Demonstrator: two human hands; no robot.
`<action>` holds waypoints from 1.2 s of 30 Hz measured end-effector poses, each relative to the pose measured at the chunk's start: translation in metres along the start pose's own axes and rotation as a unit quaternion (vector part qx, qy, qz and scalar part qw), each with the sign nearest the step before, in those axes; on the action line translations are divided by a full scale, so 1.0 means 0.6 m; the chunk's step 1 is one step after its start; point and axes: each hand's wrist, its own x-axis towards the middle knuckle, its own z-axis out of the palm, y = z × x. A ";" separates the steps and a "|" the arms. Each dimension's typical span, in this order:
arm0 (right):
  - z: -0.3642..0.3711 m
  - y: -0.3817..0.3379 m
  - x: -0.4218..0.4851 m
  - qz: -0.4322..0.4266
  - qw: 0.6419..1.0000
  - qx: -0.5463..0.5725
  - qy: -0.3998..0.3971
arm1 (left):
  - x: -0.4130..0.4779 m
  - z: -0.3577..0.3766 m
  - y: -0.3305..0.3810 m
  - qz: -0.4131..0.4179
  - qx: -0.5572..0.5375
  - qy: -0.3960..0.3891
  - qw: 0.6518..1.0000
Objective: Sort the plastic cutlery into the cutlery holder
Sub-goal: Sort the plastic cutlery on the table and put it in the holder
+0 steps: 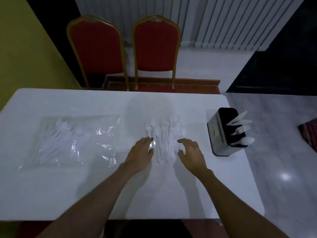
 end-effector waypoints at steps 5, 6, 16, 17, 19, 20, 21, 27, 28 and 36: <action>0.048 0.046 0.074 -0.063 0.996 -0.044 -0.034 | 0.055 0.070 0.000 0.019 0.037 0.007 0.999; 0.057 0.053 0.089 -0.071 0.995 -0.055 -0.038 | 0.064 0.084 -0.004 0.028 0.047 0.011 0.998; 0.120 0.082 0.148 -0.117 0.987 -0.110 0.007 | 0.112 0.157 -0.056 0.012 0.161 0.007 0.987; 0.120 0.085 0.147 -0.125 0.986 -0.111 0.016 | 0.108 0.157 -0.060 0.007 0.164 0.013 0.986; 0.118 0.096 0.141 -0.145 0.982 -0.118 0.027 | 0.097 0.157 -0.064 0.007 0.170 0.010 0.985; 0.114 0.101 0.138 -0.147 0.982 -0.119 0.024 | 0.090 0.157 -0.066 0.008 0.163 0.007 0.987; 0.111 0.106 0.136 -0.142 0.982 -0.120 0.019 | 0.085 0.156 -0.068 0.006 0.154 0.008 0.988; 0.107 0.061 0.155 -0.098 0.985 -0.108 0.094 | 0.082 0.146 -0.081 -0.027 0.118 0.029 0.992; 0.110 0.048 0.160 -0.096 0.986 -0.107 0.085 | 0.087 0.143 -0.076 -0.024 0.116 0.031 0.992; 0.114 0.046 0.172 -0.048 0.992 -0.097 0.064 | 0.095 0.132 -0.097 0.042 0.204 -0.021 0.978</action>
